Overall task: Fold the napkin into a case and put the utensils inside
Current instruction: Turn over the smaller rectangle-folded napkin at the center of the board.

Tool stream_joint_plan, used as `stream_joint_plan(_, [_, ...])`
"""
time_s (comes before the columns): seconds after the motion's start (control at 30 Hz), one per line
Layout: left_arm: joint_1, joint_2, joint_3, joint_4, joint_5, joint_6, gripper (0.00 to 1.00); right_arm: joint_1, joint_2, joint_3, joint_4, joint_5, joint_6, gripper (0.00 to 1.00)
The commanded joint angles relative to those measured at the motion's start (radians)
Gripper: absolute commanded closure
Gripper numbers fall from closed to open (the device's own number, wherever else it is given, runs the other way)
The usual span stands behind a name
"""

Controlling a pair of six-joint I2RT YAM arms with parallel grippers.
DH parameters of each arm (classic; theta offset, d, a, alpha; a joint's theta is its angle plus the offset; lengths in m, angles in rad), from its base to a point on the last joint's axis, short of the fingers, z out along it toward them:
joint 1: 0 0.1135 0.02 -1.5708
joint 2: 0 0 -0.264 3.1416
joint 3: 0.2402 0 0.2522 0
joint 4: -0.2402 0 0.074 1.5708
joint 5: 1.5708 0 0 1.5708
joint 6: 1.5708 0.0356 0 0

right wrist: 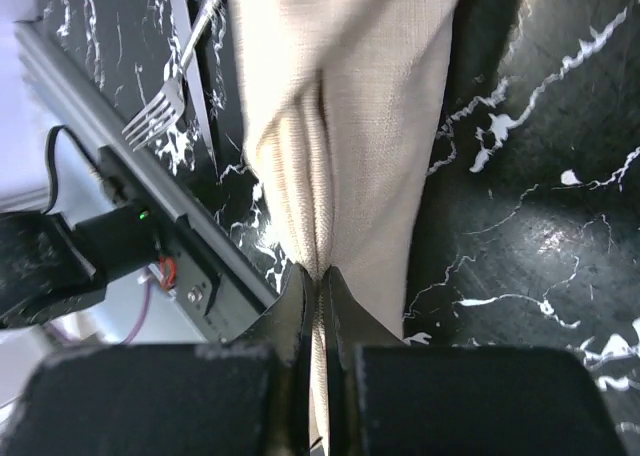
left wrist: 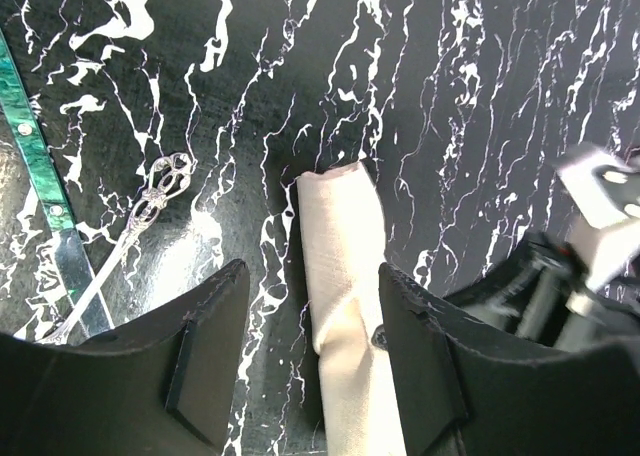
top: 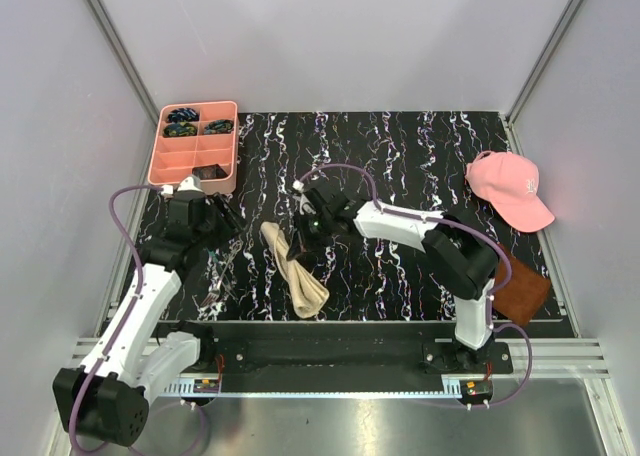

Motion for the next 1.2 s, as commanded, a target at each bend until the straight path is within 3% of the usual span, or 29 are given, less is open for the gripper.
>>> stream_joint_plan(0.0, [0.005,0.027,0.03,0.033,0.042,0.024,0.43,-0.075,0.006,-0.094,0.246,-0.22,0.056,1.0])
stream_joint_plan(0.2, [0.005,0.084,0.027,0.083,0.111,0.04,0.43,-0.203,0.014,-0.223,0.364,-0.397,0.019,0.98])
stream_joint_plan(0.27, [0.004,0.119,0.018,0.124,0.154,0.04,0.43,-0.267,0.038,-0.229,0.346,-0.448,-0.034,0.9])
stream_joint_plan(0.33, [-0.005,0.15,0.008,0.163,0.214,0.044,0.44,-0.351,0.045,-0.229,0.263,-0.455,-0.072,0.72])
stream_joint_plan(0.4, [-0.036,0.199,-0.001,0.209,0.243,0.037,0.45,-0.376,-0.003,-0.175,0.103,-0.369,-0.209,0.61])
stream_joint_plan(0.43, [-0.051,0.213,-0.005,0.232,0.281,0.036,0.46,-0.375,-0.032,-0.152,-0.07,-0.172,-0.253,0.45])
stream_joint_plan(0.53, [-0.103,0.308,-0.035,0.401,0.381,0.002,0.5,-0.349,-0.161,-0.144,-0.206,0.026,-0.277,0.31])
stream_joint_plan(0.7, [-0.147,0.483,0.019,0.552,0.462,-0.078,0.67,-0.223,-0.331,-0.244,-0.21,0.1,-0.151,0.31])
stream_joint_plan(0.77, [-0.154,0.575,0.066,0.608,0.478,-0.094,0.7,-0.167,-0.363,-0.29,-0.176,0.102,-0.085,0.37])
stream_joint_plan(0.9, [-0.157,0.742,0.155,0.606,0.466,-0.101,0.74,-0.149,-0.388,-0.442,0.05,0.004,0.03,0.55])
stream_joint_plan(1.03, [-0.162,0.848,0.198,0.6,0.415,-0.095,0.76,-0.149,-0.37,-0.557,0.091,0.064,0.023,0.63])
stream_joint_plan(1.17, [-0.165,0.928,0.232,0.559,0.331,-0.064,0.76,-0.149,-0.266,-0.54,0.083,0.144,-0.036,0.69])
